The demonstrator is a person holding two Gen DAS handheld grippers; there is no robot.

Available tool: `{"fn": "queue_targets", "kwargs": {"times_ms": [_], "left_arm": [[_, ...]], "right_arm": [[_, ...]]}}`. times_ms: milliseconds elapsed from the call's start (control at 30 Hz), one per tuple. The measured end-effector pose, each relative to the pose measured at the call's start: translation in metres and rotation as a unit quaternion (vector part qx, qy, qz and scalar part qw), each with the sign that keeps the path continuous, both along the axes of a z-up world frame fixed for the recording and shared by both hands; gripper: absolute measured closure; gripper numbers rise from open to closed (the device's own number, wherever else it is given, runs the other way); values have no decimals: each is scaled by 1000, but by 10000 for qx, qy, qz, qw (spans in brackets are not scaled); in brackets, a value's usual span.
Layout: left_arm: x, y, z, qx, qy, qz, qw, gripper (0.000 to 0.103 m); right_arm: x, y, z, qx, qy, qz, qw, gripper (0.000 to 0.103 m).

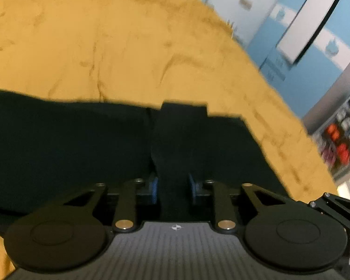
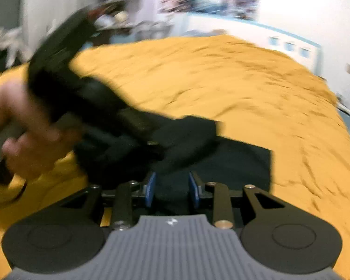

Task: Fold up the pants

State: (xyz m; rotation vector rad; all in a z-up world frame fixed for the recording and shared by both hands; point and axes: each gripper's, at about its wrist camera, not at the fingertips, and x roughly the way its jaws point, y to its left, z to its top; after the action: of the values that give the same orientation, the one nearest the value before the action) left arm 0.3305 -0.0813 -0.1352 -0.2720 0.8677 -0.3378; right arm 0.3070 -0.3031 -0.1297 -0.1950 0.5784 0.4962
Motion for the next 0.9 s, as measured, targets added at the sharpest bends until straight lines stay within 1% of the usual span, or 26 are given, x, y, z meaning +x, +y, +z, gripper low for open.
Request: {"fn": "queue_targets", "kwargs": {"times_ms": [67, 100, 167, 233, 267, 300, 333, 367, 433, 533, 633, 700, 767, 800, 900], "left_arm": [[-8, 10, 5, -193, -126, 174, 9996, 101], [-10, 15, 5, -289, -124, 282, 9991, 101], [-12, 22, 2, -287, -56, 433, 9986, 100], [-9, 25, -6, -229, 33, 574, 9981, 98], [-8, 26, -12, -241, 164, 605, 9977, 91], [-8, 28, -18, -217, 311, 630, 9973, 81], [-8, 29, -24, -195, 427, 608, 9970, 78], [-8, 31, -26, -224, 421, 582, 9972, 78], [-10, 39, -22, -351, 418, 643, 9964, 75], [-20, 53, -9, -453, 227, 978, 9939, 72], [-31, 61, 1, -530, 9, 955, 9940, 72], [-40, 65, 7, -448, -82, 943, 9945, 72], [-48, 73, 13, -392, -182, 943, 9946, 72], [-52, 78, 16, -386, -208, 971, 9943, 69], [-63, 103, 17, -417, -173, 1148, 9924, 67]], "right_arm": [[0, -15, 3, 241, -74, -392, 9989, 77], [1, -21, 4, 331, -94, -549, 9979, 76], [3, -29, 4, 501, -106, -835, 9952, 76], [6, -30, -2, 449, -3, -1023, 9937, 76], [8, -28, -9, 307, 96, -1066, 9938, 75], [11, -26, -17, 152, 265, -1056, 9939, 73], [13, -22, -25, -31, 509, -1030, 9934, 73], [13, -18, -32, -250, 659, -988, 9926, 73], [8, -12, -31, -446, 580, -918, 9931, 73], [10, -16, -19, -426, 707, -911, 9924, 73], [5, -16, -11, -374, 693, -936, 9925, 73], [1, -14, -9, -424, 811, -962, 9911, 73], [-5, -14, -7, -438, 798, -1018, 9906, 73], [-8, -16, -7, -423, 778, -1061, 9904, 73], [-16, -16, 1, -336, 653, -1132, 9908, 73]]}}
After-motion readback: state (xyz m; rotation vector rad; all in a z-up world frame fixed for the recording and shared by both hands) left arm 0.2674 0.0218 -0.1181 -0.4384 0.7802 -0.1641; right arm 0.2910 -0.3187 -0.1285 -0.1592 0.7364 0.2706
